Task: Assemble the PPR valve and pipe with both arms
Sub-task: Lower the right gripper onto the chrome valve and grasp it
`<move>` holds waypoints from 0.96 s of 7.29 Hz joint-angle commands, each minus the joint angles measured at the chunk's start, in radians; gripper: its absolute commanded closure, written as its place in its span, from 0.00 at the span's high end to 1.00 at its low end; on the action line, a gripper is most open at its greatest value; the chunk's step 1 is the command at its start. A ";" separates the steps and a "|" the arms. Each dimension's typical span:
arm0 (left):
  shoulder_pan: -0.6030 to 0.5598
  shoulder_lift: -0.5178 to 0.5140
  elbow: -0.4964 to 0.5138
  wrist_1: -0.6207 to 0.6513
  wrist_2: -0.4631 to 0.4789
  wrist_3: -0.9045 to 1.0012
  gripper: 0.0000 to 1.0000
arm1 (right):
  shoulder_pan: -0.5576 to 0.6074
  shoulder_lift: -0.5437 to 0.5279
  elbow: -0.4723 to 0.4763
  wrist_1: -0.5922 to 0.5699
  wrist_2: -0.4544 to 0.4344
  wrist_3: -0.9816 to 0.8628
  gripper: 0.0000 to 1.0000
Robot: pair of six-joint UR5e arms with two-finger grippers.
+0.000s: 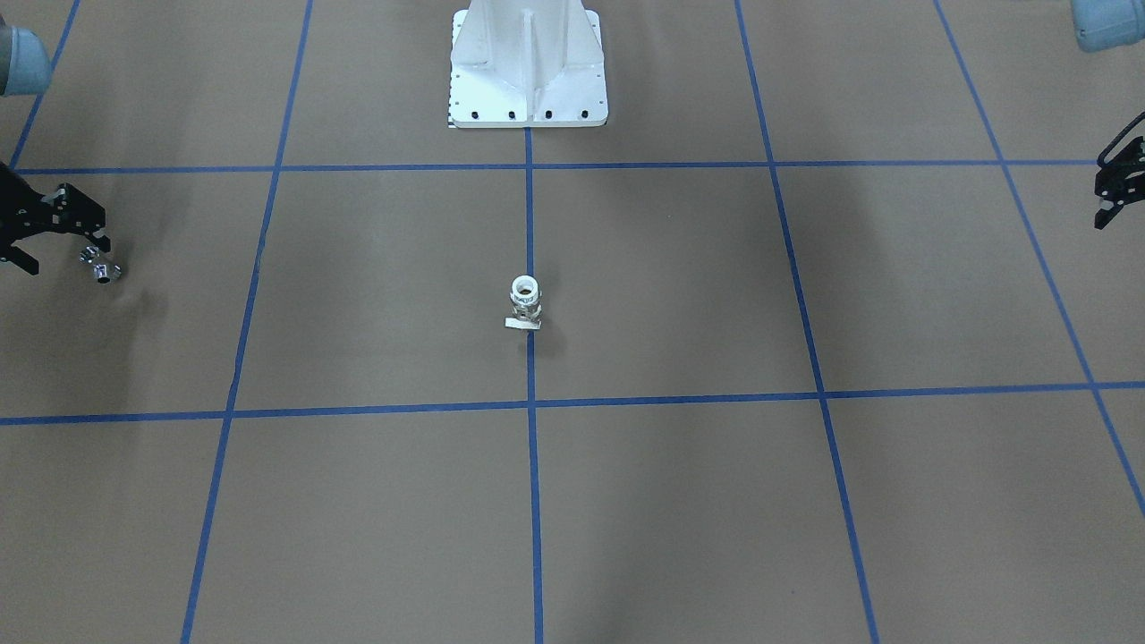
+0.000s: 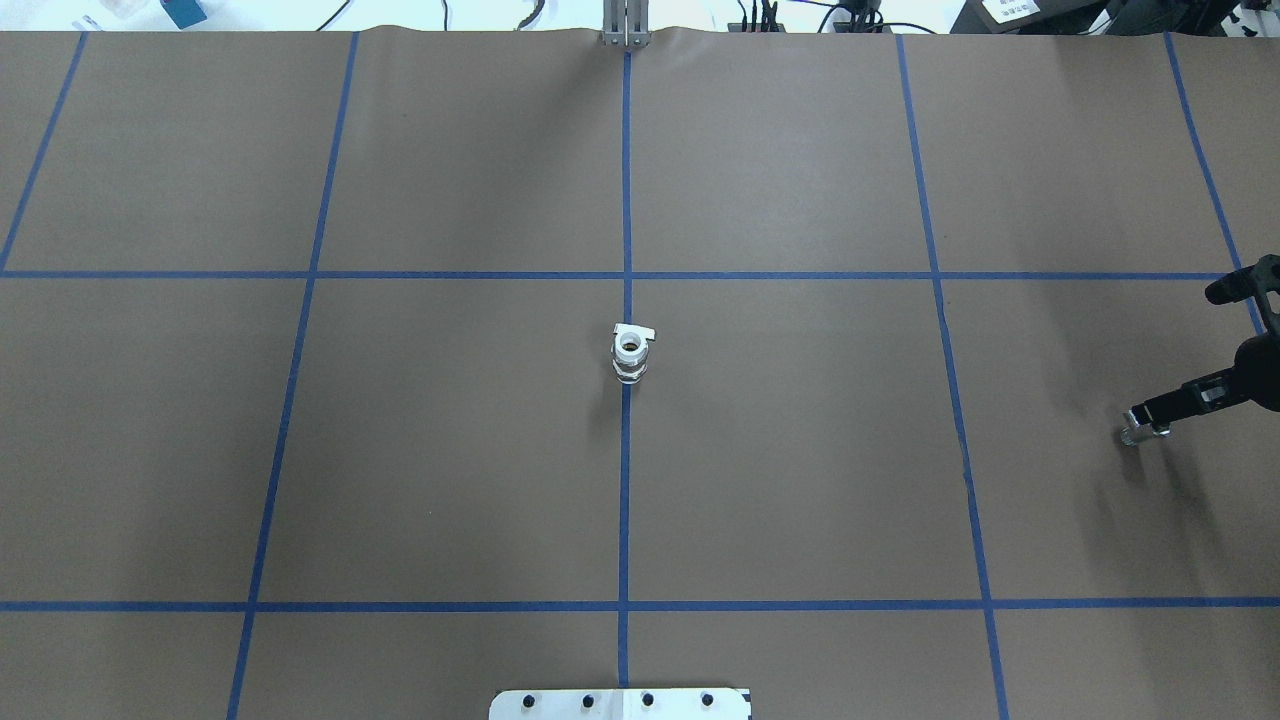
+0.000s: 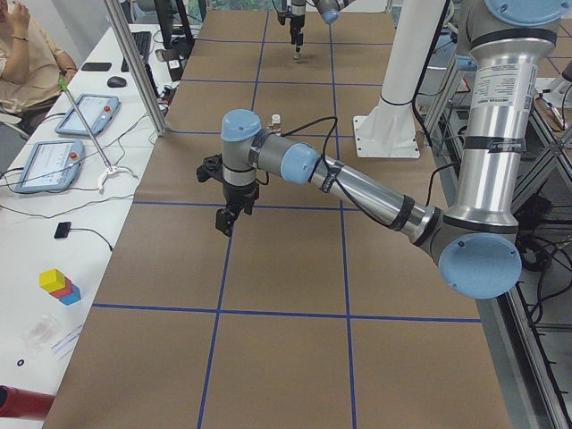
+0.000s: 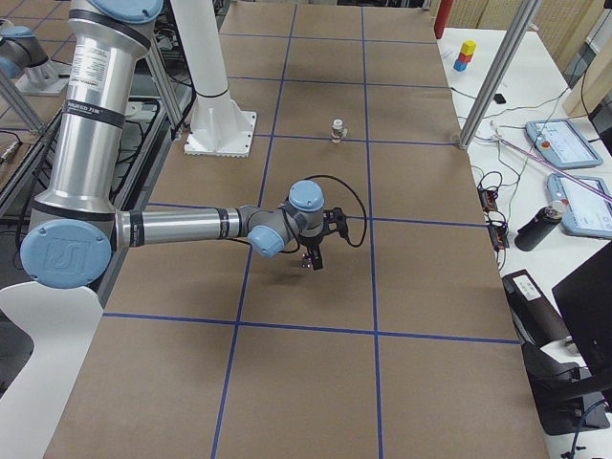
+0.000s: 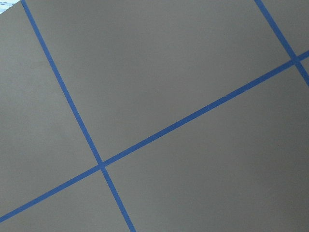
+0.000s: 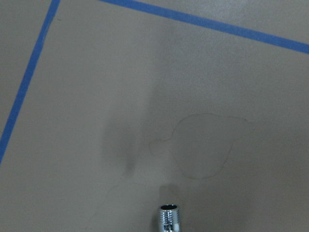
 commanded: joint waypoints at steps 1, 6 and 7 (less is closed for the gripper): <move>0.000 0.000 -0.001 0.000 0.000 0.000 1.00 | -0.039 0.006 -0.019 0.014 -0.038 0.034 0.91; 0.001 0.000 0.000 0.000 0.000 0.000 1.00 | -0.078 -0.007 -0.019 0.011 -0.061 0.048 0.04; 0.001 0.000 -0.001 0.000 0.000 0.000 1.00 | -0.075 -0.009 -0.014 0.011 -0.060 0.047 0.00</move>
